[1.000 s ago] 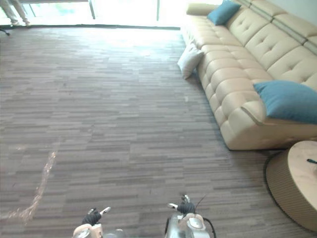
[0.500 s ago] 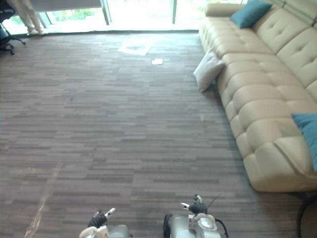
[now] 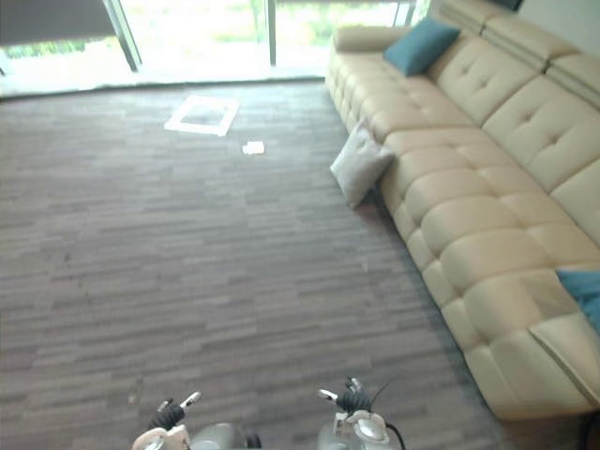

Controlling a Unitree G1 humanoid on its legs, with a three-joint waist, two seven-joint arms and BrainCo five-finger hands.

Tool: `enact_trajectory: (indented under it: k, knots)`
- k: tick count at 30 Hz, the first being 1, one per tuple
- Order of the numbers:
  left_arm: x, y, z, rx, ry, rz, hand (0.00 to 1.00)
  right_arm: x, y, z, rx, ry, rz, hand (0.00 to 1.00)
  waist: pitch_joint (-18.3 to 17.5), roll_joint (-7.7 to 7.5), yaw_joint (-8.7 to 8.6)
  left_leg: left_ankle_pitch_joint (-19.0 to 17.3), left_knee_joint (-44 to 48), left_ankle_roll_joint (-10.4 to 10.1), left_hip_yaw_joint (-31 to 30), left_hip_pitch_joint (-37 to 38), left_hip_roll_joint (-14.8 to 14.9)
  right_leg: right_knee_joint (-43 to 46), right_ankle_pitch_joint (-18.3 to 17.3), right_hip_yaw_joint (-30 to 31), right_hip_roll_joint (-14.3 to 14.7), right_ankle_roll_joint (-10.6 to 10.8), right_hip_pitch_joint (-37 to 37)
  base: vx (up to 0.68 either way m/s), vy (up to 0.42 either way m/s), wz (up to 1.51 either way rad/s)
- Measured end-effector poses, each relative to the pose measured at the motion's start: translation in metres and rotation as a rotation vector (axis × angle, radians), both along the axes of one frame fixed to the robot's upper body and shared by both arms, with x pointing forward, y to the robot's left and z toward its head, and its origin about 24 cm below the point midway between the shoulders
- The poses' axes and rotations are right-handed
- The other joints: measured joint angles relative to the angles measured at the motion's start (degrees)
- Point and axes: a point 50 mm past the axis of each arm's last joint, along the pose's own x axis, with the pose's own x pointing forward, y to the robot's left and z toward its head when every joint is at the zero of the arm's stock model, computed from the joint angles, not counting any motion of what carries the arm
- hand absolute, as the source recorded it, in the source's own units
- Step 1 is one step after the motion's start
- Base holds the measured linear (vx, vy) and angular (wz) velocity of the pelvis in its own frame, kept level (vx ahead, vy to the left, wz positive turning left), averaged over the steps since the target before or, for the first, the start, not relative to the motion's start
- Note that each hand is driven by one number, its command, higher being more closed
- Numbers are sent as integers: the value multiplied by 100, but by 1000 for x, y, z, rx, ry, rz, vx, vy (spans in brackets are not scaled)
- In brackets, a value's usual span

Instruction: Pick up cushions and gather them together orderly.

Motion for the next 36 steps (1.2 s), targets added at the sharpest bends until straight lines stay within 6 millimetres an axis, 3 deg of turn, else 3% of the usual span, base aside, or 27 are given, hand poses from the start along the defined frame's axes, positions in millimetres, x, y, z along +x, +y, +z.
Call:
enact_trajectory:
  k: [2,3,4,5,6,7,8,9,10,11,12,13,14,15,16,20,21,22,23,24,25,26,28,30,31,33,36]
  knots:
    - [0,0,-1,-1,12,-10,0,3,-2,2,-3,-20,2,0,7,-9,-52,-6,-387,-9,-21,428,54,-919,-48,-474,73,-29,-405,518,7,14]
    - [1,-1,-2,2,18,-38,0,9,-3,4,-6,-31,1,0,14,-8,-160,-32,-612,-51,-73,647,146,-2324,315,-612,293,-10,-690,546,-67,32]
    - [1,-1,-2,6,21,-49,0,10,-3,4,-6,-34,-2,0,17,-6,-183,-37,-669,-55,-109,709,158,-2718,501,-593,344,-13,-742,701,-129,50]
    - [0,0,-2,16,27,-72,0,10,-4,4,-7,-30,-5,0,35,-59,-219,-38,-719,-57,-274,932,128,-3699,1039,-390,497,-31,-728,732,-201,39]
    - [-3,3,-2,23,32,-73,0,8,-4,3,-7,-24,-5,0,45,-129,-214,-41,-666,-62,-394,1069,66,-3976,1289,-230,515,-123,-703,782,-248,58]
    - [-4,0,-2,20,35,-81,0,6,-6,3,-12,-20,-5,0,48,-123,-260,-45,-466,-72,-589,1243,83,-3552,1703,-93,506,-400,-653,519,-185,46]
    - [-4,-2,-3,16,35,-82,0,6,-8,3,-18,-19,-2,0,27,-99,-262,-44,-272,-75,-658,1238,147,-3351,1682,-102,506,-440,-652,646,-220,42]
    - [-7,-11,-5,-12,38,-59,0,7,-16,4,-54,-18,17,0,-43,173,-218,-8,688,-138,-745,936,412,-3017,1258,-220,624,-513,-565,497,-156,19]
    - [-7,-14,-5,-19,38,-55,0,7,-18,4,-60,-19,20,0,-57,243,-220,50,1127,-242,-810,763,498,-2994,1166,-278,670,-528,-509,745,-218,13]
    - [-7,-16,-5,-33,30,-16,0,9,-21,6,-71,-29,20,0,-36,432,-222,776,2987,-1149,-1090,-92,817,-3011,841,-359,873,-675,-229,635,-144,-3]
    - [-7,-16,-5,-39,22,2,0,11,-21,7,-71,-29,19,0,3,485,-187,867,3901,-1338,-1132,-524,994,-3087,699,-331,1037,-731,-13,638,-141,-10]
    - [-6,-16,-4,-39,15,10,0,11,-20,7,-68,-29,19,0,23,520,-186,841,4228,-1310,-1098,-666,1076,-3128,642,-323,1084,-755,115,733,-130,-36]
    - [-1,-9,-1,-22,-11,22,0,10,-10,4,-45,-19,22,0,173,402,-155,594,5007,-1186,-916,-1097,1233,-3395,425,-224,1204,-815,808,580,-90,-31]
    - [0,-7,0,-14,-17,20,0,10,-7,4,-38,-16,22,0,189,355,-136,530,5053,-1133,-852,-1195,1232,-3476,377,-185,1204,-810,963,646,-99,-47]
    - [0,-2,2,-1,-25,22,0,9,1,2,-17,-8,31,0,144,225,-104,270,4800,-948,-481,-1699,1238,-3950,343,-25,1197,-791,1503,487,-53,-38]
    - [6,-2,5,-2,-63,36,0,7,3,0,-10,11,31,0,135,206,82,51,2490,-713,-34,-2382,1034,-4662,365,357,1041,-611,2204,486,62,-57]
    - [7,-2,6,1,-69,34,0,5,2,-2,-15,27,29,0,109,178,108,402,1141,-808,-85,-2447,788,-4876,294,463,891,-478,2381,629,259,-48]
    - [6,-4,5,0,-64,22,0,2,-1,-3,-25,43,30,0,87,222,127,1101,60,-929,-302,-2498,639,-5102,210,590,818,-321,2604,517,229,-50]
    - [6,-4,5,-2,-65,20,0,0,-1,-4,-25,49,32,0,79,228,155,1372,25,-956,-336,-2497,615,-5156,177,656,794,-268,2679,552,279,-55]
    - [6,-2,5,5,-59,11,0,-2,0,-6,-25,66,41,0,-21,169,158,1784,43,-649,-342,-2449,451,-5225,131,771,657,-198,2780,478,228,-40]
    - [6,4,6,25,-54,-13,0,-4,8,-7,-7,71,51,0,-101,-44,109,1536,221,-401,-221,-2490,286,-5039,163,814,436,-182,2692,718,331,-37]
    - [7,5,6,28,-56,-16,0,-6,9,-8,-3,75,49,0,-106,-87,113,1446,336,-302,-174,-2487,259,-4833,179,862,356,-152,2610,701,315,-26]
    - [6,6,5,37,-43,-37,0,-9,8,-8,-5,75,45,0,-135,-169,129,969,593,-150,7,-2198,127,-3240,248,1097,184,36,2108,548,261,-25]
    - [8,7,4,46,-26,-71,0,-8,6,-8,-16,71,49,0,-94,-201,64,622,484,-46,67,-1593,-54,-737,855,1253,-3,567,1098,545,239,-9]
    - [6,4,2,32,1,-71,0,-3,3,-4,-23,45,49,0,-44,-136,53,428,375,-39,65,-1054,-78,196,768,1105,-15,428,689,480,176,-6]
    - [5,-1,0,20,8,-85,0,0,3,-2,-24,26,51,0,-31,-24,14,334,-51,-29,141,-379,-46,457,560,673,-19,313,148,421,122,-14]
    - [5,-2,0,22,12,-98,0,8,4,2,-23,-15,52,0,18,-9,-33,310,-611,-43,169,347,-3,-348,279,-181,-19,108,-472,395,45,1]
